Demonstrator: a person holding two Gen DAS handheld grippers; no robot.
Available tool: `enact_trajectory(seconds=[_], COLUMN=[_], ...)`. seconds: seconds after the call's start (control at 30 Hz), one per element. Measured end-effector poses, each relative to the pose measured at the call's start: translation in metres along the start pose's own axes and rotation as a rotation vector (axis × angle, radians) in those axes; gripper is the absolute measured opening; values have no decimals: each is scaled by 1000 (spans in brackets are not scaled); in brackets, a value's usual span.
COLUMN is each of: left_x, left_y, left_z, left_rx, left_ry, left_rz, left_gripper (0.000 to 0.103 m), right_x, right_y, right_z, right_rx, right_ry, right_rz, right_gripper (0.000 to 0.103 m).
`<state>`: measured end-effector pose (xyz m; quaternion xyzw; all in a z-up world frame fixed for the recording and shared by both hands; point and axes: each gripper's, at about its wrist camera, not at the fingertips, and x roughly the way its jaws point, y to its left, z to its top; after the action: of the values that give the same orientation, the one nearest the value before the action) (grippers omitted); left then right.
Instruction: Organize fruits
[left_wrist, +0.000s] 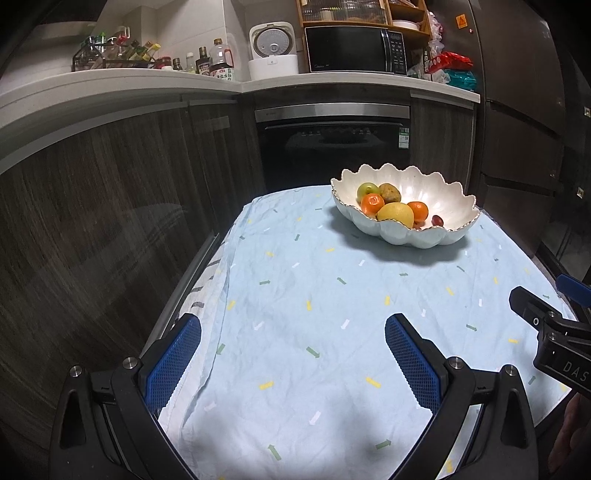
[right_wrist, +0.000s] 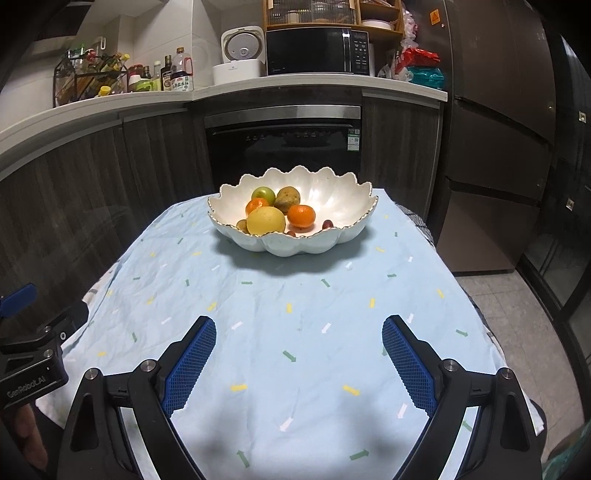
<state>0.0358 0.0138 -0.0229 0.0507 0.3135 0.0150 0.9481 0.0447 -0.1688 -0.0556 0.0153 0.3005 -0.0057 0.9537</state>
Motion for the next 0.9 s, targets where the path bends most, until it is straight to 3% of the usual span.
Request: enact_trajectory(seconds=[0.9], left_x=[0], left_y=[-2], left_z=[2], left_rx=[16], left_ry=[-2], left_rz=[-1], left_gripper=[102], right_x=[1], right_y=[-2], right_z=[1], right_rx=[8], right_ry=[-2], right_rz=[-2], right_gripper=[93])
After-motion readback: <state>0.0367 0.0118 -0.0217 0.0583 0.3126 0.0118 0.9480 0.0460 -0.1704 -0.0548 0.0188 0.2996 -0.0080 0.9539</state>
